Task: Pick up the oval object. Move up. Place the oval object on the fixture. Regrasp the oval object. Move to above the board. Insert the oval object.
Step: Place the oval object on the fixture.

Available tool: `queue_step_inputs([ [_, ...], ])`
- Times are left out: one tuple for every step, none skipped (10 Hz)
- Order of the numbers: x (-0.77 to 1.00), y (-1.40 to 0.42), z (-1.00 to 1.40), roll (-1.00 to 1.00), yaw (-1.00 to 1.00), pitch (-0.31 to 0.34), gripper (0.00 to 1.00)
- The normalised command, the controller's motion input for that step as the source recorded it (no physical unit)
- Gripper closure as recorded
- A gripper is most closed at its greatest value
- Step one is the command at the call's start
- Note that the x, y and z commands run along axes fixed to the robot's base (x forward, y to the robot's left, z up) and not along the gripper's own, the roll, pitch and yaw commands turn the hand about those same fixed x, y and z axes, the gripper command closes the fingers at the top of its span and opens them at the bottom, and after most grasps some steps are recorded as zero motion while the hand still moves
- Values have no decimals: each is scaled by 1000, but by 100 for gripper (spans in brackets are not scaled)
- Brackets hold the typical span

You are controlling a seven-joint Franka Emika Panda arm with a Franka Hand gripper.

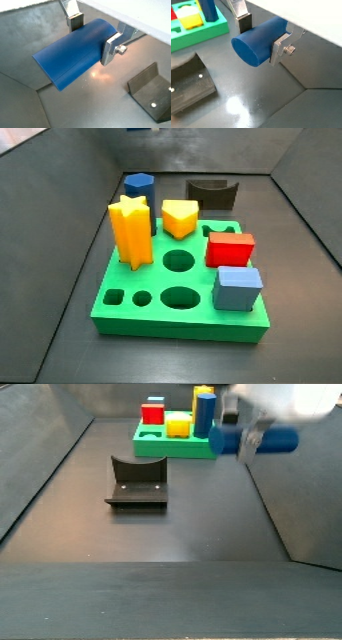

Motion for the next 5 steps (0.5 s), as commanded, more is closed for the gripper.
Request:
queue_step_inputs([
  [868, -1000, 112, -34, 1000, -14, 100],
  [876, -1000, 70, -33, 1000, -13, 100],
  [938, -1000, 71, -34, 1000, -10, 100],
  [986, -1000, 69, -35, 1000, -8, 100],
  [1000, -835, 45, -38, 1000, -1, 100],
])
